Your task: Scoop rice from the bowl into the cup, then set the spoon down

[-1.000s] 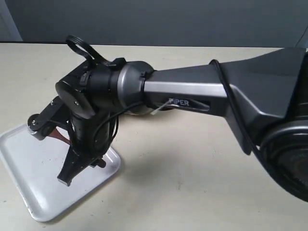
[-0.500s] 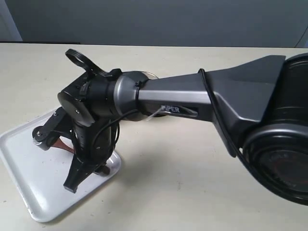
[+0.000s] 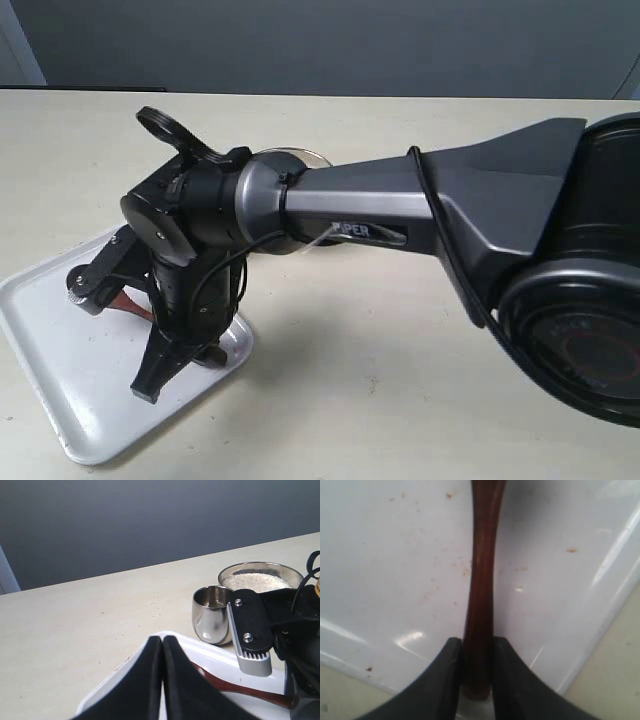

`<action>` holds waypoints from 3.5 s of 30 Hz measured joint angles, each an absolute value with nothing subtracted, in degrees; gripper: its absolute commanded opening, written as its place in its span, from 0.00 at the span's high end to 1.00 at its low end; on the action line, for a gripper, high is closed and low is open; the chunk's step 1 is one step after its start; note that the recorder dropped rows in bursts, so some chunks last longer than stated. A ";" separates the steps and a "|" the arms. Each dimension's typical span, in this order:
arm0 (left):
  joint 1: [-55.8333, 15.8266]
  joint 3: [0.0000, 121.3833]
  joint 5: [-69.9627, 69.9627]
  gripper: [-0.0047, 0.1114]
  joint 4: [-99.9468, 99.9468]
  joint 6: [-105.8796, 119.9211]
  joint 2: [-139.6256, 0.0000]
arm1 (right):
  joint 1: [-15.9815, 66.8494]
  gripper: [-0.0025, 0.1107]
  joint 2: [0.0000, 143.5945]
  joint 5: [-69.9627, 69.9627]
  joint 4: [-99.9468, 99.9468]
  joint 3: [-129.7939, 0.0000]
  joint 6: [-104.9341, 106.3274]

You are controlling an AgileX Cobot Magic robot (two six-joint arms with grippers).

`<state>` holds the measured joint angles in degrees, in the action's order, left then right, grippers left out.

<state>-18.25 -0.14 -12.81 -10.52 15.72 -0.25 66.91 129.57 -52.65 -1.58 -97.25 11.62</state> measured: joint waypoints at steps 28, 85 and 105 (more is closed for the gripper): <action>-18.25 -0.14 -12.81 0.96 -10.52 15.72 -0.25 | 66.91 0.98 125.11 -59.11 -1.80 -97.25 11.62; -18.25 -0.14 -12.81 0.96 -10.52 15.72 -0.25 | 18.39 0.98 46.65 -26.82 4.94 -48.78 -10.29; -18.25 -0.14 -12.77 0.96 -10.52 15.72 -0.25 | -9.84 0.98 0.34 -22.23 -9.00 -4.98 5.98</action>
